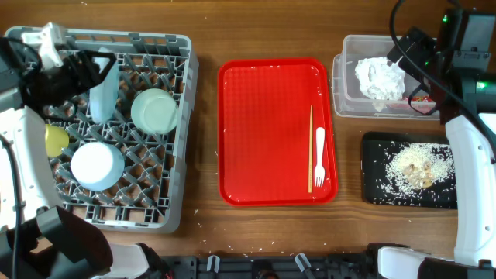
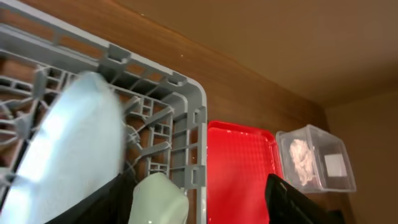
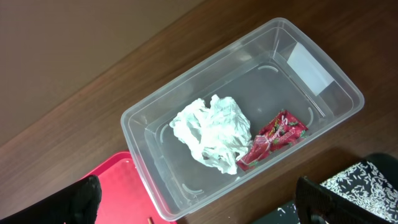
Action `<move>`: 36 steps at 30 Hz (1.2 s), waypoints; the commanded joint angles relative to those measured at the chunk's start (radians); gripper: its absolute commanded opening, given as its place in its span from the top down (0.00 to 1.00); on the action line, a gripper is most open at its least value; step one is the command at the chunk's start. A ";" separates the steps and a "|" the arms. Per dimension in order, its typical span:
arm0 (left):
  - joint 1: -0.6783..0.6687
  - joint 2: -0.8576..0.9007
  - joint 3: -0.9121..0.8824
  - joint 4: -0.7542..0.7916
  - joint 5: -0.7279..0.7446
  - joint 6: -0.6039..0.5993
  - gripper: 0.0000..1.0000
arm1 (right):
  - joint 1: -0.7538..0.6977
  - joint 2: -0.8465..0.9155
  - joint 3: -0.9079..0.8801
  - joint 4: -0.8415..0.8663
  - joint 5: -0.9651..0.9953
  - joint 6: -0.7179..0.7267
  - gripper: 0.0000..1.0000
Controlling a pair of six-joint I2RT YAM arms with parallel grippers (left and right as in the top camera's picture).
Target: Sort waste into correct bins and load items into the dishwasher rack
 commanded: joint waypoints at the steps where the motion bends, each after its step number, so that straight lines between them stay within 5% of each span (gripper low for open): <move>1: 0.060 -0.043 0.002 -0.004 0.024 -0.105 0.28 | -0.002 0.003 0.006 0.002 0.013 -0.005 0.00; 2: 0.072 -0.079 0.002 -0.012 0.024 -0.119 0.23 | -0.002 0.003 0.006 0.002 0.013 -0.005 0.00; 3: 0.074 -0.128 0.002 -0.016 0.024 -0.119 0.02 | -0.002 0.003 0.006 0.002 0.013 -0.005 0.01; 4: 0.074 -0.156 0.002 -0.016 0.024 -0.119 0.00 | -0.002 0.003 0.006 0.002 0.013 -0.005 0.00; 10: 0.033 -0.396 0.001 -0.105 0.025 -0.277 0.00 | -0.002 0.003 0.006 0.002 0.013 -0.005 0.00; 15: -0.198 -0.422 0.001 -0.262 0.020 -0.293 0.00 | -0.002 0.003 0.006 0.002 0.013 -0.005 0.00; 19: -0.363 -0.399 0.001 -0.281 -0.216 -0.294 0.00 | -0.002 0.003 0.006 0.002 0.013 -0.005 0.00; 22: -0.256 -0.432 0.001 -0.287 -0.564 -0.460 0.00 | -0.002 0.003 0.006 0.002 0.013 -0.005 0.00; 27: 0.062 -0.488 0.001 -0.337 -0.563 -0.516 0.00 | -0.002 0.003 0.006 0.002 0.013 -0.005 0.00; 31: 0.204 -0.460 0.001 -0.435 -0.560 -0.531 0.00 | -0.002 0.003 0.006 0.015 -0.146 0.295 0.00; 33: 0.206 -0.452 0.001 -0.443 -0.560 -0.530 0.00 | 0.000 0.003 0.006 -0.008 -0.385 0.248 0.02; 36: 0.206 -0.451 0.001 -0.442 -0.560 -0.530 0.00 | 0.116 0.021 -0.020 -0.084 -0.642 -0.043 0.14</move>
